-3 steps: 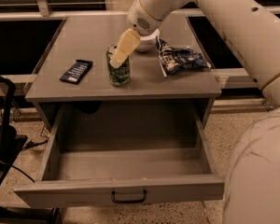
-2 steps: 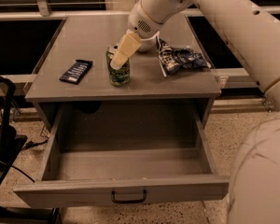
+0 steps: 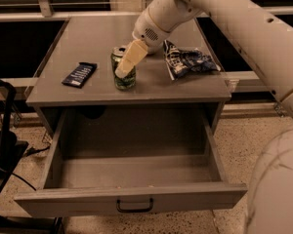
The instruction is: Place green can into top drawer
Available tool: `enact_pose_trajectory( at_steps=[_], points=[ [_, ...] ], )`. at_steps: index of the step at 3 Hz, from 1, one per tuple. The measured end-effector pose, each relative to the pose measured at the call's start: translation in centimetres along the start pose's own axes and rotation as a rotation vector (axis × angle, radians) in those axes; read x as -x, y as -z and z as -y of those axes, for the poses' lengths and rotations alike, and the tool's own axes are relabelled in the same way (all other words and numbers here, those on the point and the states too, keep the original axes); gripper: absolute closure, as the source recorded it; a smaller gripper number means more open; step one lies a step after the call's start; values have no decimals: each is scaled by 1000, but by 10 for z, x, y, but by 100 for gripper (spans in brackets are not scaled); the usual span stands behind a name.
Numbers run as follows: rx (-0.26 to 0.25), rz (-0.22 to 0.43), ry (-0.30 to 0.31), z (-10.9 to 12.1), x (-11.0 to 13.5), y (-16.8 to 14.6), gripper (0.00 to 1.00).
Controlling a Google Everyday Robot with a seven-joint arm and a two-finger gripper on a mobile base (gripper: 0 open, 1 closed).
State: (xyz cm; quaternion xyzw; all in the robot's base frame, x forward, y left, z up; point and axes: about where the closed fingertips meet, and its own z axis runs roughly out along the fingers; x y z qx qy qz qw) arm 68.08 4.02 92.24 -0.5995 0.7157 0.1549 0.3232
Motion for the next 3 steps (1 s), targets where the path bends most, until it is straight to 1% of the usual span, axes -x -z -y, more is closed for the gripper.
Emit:
enact_pose_trajectory(
  at_steps=[2, 3],
  points=[
    [32, 25, 11, -12, 0, -18, 0],
    [48, 37, 16, -13, 4, -29, 0]
  ],
)
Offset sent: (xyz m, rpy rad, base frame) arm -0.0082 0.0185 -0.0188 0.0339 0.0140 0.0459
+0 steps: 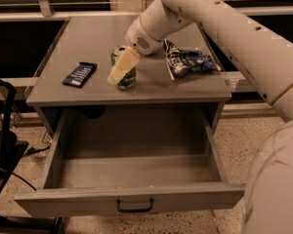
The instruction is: Place green can into top drawer
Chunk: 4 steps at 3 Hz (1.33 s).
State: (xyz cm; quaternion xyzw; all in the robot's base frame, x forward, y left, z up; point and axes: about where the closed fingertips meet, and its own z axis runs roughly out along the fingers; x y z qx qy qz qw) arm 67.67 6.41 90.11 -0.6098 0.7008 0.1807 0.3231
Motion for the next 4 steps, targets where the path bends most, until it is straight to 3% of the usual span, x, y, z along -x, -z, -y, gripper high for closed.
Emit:
enact_pose_trajectory(
  at_steps=[1, 2, 4],
  points=[
    [1, 0, 0, 0, 0, -1, 17],
    [1, 0, 0, 0, 0, -1, 48],
    [1, 0, 0, 0, 0, -1, 94]
  ],
)
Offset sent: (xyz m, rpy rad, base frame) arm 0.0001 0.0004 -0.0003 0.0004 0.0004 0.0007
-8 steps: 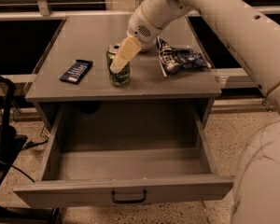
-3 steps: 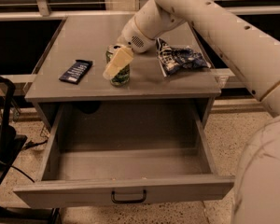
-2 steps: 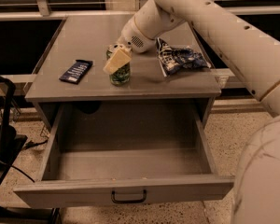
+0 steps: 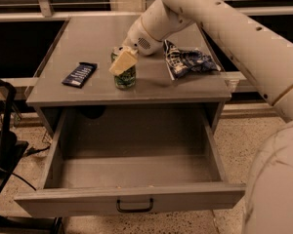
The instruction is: Place green can into top drawer
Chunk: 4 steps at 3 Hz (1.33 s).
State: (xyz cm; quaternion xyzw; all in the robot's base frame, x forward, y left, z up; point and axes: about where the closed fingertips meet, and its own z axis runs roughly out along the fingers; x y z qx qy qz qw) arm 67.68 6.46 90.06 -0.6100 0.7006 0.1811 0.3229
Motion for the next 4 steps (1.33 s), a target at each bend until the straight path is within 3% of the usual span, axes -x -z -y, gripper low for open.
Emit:
enact_pose_trajectory(
  at_steps=[2, 4],
  points=[
    [1, 0, 0, 0, 0, 0, 100],
    [7, 0, 24, 3, 24, 27, 100]
  ],
)
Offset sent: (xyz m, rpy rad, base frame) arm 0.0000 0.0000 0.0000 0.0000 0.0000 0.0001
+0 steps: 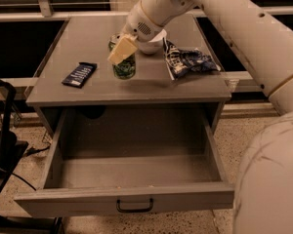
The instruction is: Place green can into top drawer
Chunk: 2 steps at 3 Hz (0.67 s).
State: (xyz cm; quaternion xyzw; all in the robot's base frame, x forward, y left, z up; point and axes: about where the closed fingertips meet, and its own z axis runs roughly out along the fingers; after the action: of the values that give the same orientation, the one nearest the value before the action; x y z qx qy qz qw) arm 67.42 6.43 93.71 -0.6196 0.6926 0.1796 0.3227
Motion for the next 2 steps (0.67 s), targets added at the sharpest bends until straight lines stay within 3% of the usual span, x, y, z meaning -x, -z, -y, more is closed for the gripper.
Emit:
enact_pose_trajectory(
  at_steps=[2],
  points=[
    [8, 8, -2, -28, 12, 38, 100]
  ],
)
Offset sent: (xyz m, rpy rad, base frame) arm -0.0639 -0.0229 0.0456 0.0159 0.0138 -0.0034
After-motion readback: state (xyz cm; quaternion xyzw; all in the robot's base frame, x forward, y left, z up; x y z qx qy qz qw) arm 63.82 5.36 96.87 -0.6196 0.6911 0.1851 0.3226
